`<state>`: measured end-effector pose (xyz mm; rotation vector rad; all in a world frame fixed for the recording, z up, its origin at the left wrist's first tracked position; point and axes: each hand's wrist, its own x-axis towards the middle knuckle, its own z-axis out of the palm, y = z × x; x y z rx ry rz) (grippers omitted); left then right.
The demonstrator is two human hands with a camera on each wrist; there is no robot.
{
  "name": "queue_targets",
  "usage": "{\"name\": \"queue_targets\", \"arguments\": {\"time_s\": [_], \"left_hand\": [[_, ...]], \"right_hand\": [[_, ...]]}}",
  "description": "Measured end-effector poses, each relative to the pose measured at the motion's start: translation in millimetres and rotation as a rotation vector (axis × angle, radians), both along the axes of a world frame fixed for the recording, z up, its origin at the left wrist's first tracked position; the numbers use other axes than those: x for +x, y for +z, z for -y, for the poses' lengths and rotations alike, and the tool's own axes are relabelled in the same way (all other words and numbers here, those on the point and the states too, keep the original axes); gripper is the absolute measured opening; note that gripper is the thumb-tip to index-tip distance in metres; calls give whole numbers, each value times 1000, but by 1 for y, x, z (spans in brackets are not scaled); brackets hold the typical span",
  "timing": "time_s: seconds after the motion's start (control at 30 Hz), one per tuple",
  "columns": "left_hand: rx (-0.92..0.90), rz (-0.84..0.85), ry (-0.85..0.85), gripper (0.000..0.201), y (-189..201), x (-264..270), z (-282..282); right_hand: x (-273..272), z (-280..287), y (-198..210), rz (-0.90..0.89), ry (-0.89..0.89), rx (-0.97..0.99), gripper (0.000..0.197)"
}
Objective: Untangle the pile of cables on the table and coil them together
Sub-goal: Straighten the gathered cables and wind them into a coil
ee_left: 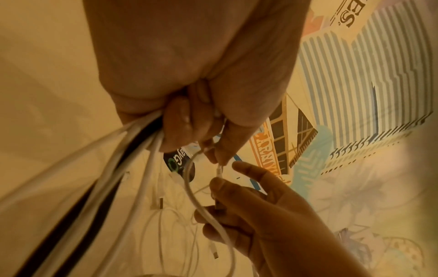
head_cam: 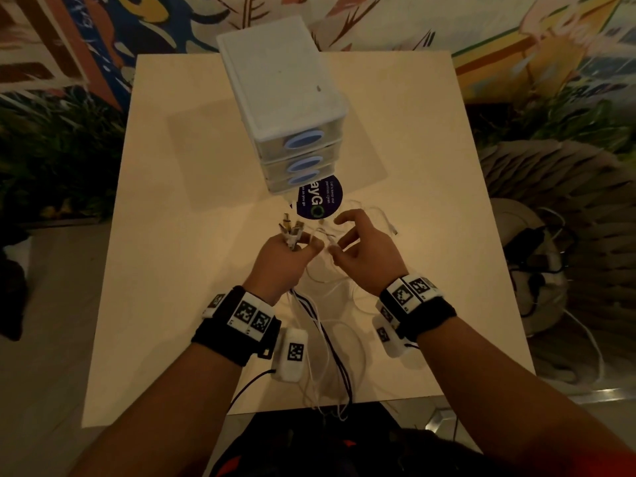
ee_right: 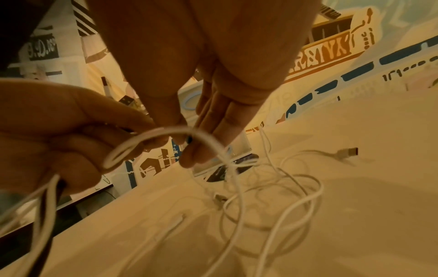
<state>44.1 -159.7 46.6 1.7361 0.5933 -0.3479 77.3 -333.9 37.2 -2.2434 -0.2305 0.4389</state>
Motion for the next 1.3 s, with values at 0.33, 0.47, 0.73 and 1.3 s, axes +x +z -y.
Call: {"name": "queue_targets", "arguments": {"time_s": [0.33,0.47,0.73,1.3], "left_hand": [[-176,4,37,28,0,-1,-4],[-99,30,14,20,6,-2,-1],[-23,77,50,19,19,-6,7],[-350,249,203,24,26,-18,-7]], "right_hand": [[0,8,-2,74,54,-37,46],[-2,2,0,106,85,-47,32],[1,0,7,107,42,-73,21],[6,13,-11,75,96,-218,28]]}}
